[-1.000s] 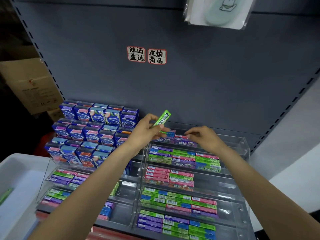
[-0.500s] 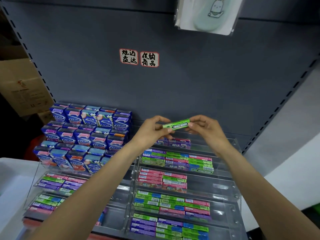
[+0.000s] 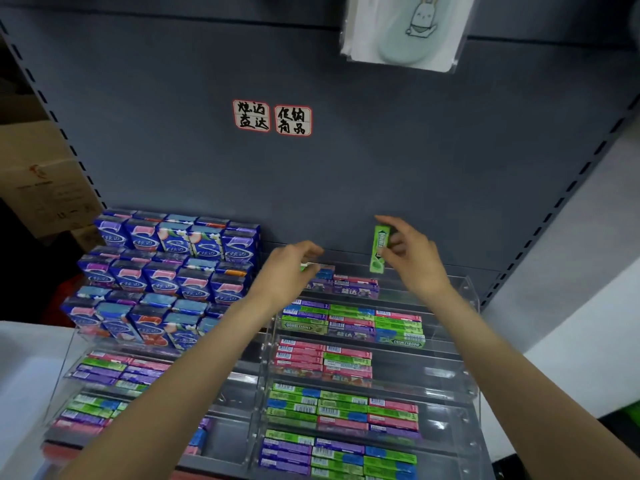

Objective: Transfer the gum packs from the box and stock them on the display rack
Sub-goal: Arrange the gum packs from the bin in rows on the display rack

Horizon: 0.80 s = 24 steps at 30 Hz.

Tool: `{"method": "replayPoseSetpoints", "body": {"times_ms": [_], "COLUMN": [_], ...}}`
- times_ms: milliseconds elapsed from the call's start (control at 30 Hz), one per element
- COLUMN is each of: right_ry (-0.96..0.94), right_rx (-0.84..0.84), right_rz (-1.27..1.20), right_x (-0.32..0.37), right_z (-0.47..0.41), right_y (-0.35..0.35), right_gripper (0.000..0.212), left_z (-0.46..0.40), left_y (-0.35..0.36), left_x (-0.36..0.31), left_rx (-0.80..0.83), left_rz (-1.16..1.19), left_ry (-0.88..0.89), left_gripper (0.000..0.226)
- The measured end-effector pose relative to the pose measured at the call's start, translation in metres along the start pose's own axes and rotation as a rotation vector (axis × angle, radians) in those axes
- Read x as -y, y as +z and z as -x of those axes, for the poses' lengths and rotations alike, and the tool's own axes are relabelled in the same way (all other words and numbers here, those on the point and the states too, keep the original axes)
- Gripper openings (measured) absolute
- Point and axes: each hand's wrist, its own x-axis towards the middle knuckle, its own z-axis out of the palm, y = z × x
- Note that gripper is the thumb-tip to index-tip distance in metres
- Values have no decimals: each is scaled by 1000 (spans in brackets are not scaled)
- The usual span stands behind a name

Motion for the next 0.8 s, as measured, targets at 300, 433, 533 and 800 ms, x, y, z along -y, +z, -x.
{"method": "replayPoseSetpoints", "body": {"times_ms": [300,433,533,800], "right_ry": [-151,-55,-18,-32], "right_rx": [271,343,317,314], "right_rz": [700,430,390,381], "right_x": [-5,-12,-17,-14], "right_z": [3,7,10,15], "right_y": [28,33,27,33], "right_gripper": [27,30,32,31], "left_z": [12,11,12,12], "left_y": [6,6,7,13], "left_x": [17,15,15,19], "left_rx": [208,236,224,169], "left_rz": [-378,-579,-597,-582], "left_ry": [72,115,124,129], "left_gripper": [49,49,49,47]}}
